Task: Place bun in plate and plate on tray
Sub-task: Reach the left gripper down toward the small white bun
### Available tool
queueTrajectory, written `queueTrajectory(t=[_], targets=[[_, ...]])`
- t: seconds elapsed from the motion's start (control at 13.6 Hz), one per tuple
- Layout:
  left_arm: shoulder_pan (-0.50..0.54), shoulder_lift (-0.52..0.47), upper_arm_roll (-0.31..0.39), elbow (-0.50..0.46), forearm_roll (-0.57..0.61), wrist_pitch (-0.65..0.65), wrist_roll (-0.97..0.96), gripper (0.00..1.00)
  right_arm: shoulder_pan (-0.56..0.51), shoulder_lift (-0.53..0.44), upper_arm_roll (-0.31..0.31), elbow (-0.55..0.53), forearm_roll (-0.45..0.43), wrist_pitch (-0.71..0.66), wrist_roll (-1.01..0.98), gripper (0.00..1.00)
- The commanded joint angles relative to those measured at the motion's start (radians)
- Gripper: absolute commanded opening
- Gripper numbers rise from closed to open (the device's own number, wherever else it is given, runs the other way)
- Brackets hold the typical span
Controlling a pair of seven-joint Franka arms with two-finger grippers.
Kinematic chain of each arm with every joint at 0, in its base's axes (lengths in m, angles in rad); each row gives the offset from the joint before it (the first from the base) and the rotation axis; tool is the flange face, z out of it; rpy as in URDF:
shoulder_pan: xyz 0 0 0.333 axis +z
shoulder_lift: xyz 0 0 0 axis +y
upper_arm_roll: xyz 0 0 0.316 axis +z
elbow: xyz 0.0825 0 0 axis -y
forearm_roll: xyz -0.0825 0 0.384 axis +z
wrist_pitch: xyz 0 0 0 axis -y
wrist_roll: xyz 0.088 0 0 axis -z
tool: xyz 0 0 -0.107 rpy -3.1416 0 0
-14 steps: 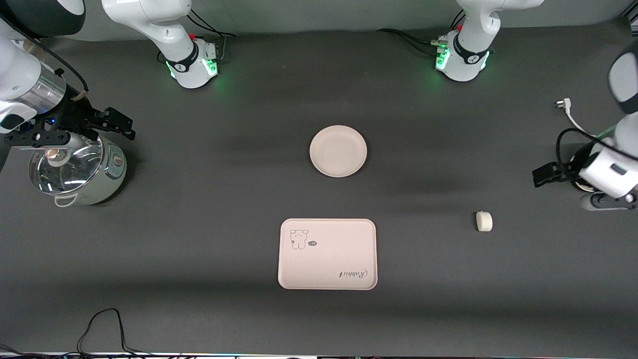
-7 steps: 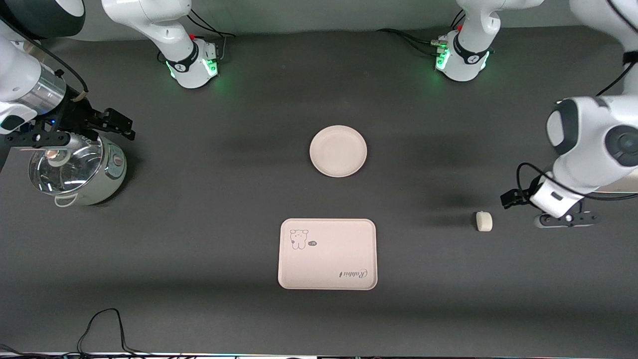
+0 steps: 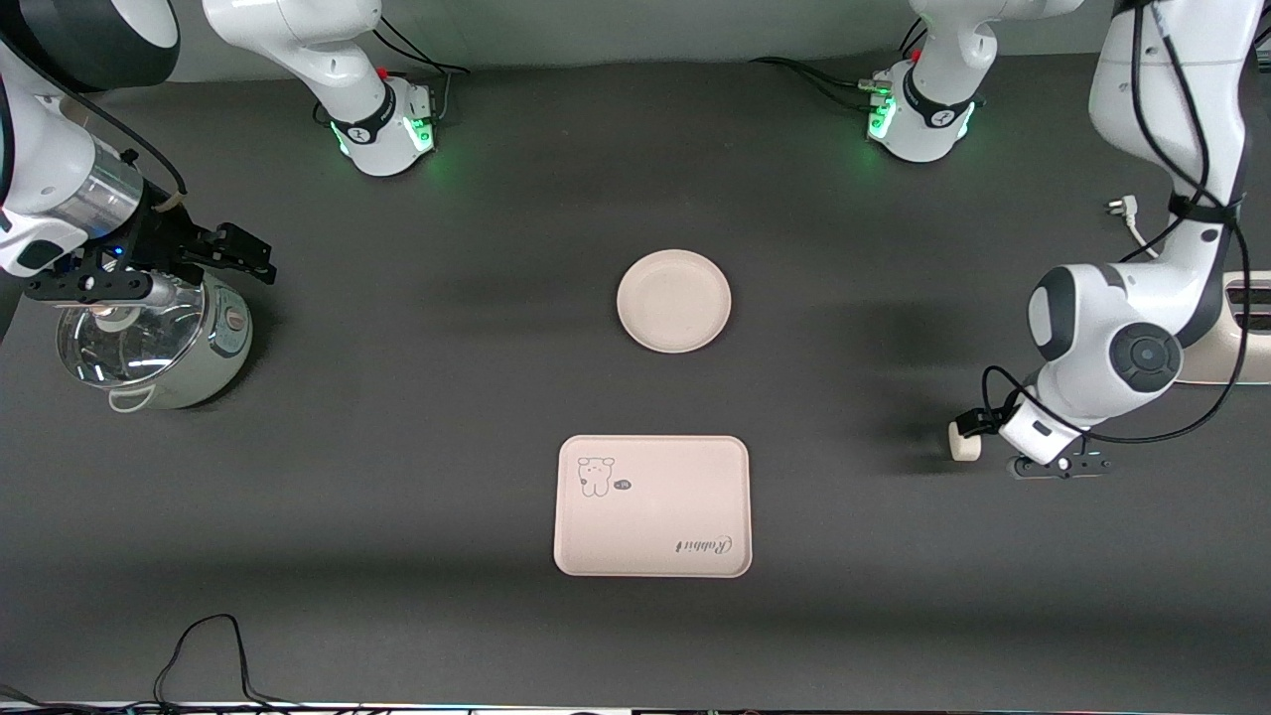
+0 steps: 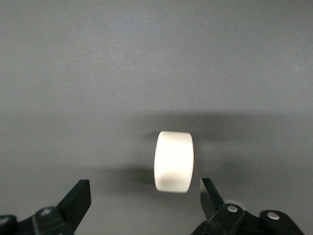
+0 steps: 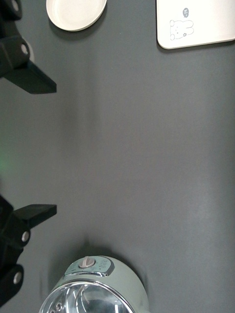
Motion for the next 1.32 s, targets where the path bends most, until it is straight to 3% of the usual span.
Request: queueTrajectory(t=[0.0,0.15,0.51,0.66,0.73,0.81,1.1,1.25], targets=[[-0.002,0.026,-0.01,0.025,-0.054,0.004,0.02,1.0,0.032,-0.017,-0.001,-0.023,0.012,0.018,0.024,1.0],[-0.004,0.049,-0.026,0.025,-0.11,0.036,0.013,1.0,0.034,-0.018,-0.001,-0.023,0.012,0.015,0.027,1.0],[0.004,0.107,-0.029,0.072,-0.112,0.059,0.026,0.93,0.045,-0.023,-0.001,-0.02,0.012,0.015,0.05,1.0],[0.002,0.118,-0.029,0.091,-0.111,0.055,0.026,0.67,0.046,-0.014,-0.001,-0.017,0.012,0.022,0.051,1.0],[0.001,0.121,-0.029,0.107,-0.104,0.046,0.03,0.45,0.048,-0.003,0.001,-0.019,0.012,0.045,0.053,1.0],[0.007,0.119,-0.029,0.109,-0.104,0.045,0.037,0.32,0.051,0.012,0.001,-0.02,0.017,0.065,0.054,1.0],[0.019,0.113,-0.027,0.098,-0.104,0.042,0.048,0.3,0.08,0.014,0.001,-0.023,0.017,0.067,0.073,1.0],[0.019,0.074,-0.023,0.111,-0.104,-0.038,0.054,0.3,0.081,0.011,-0.002,-0.023,0.017,0.061,0.073,1.0]])
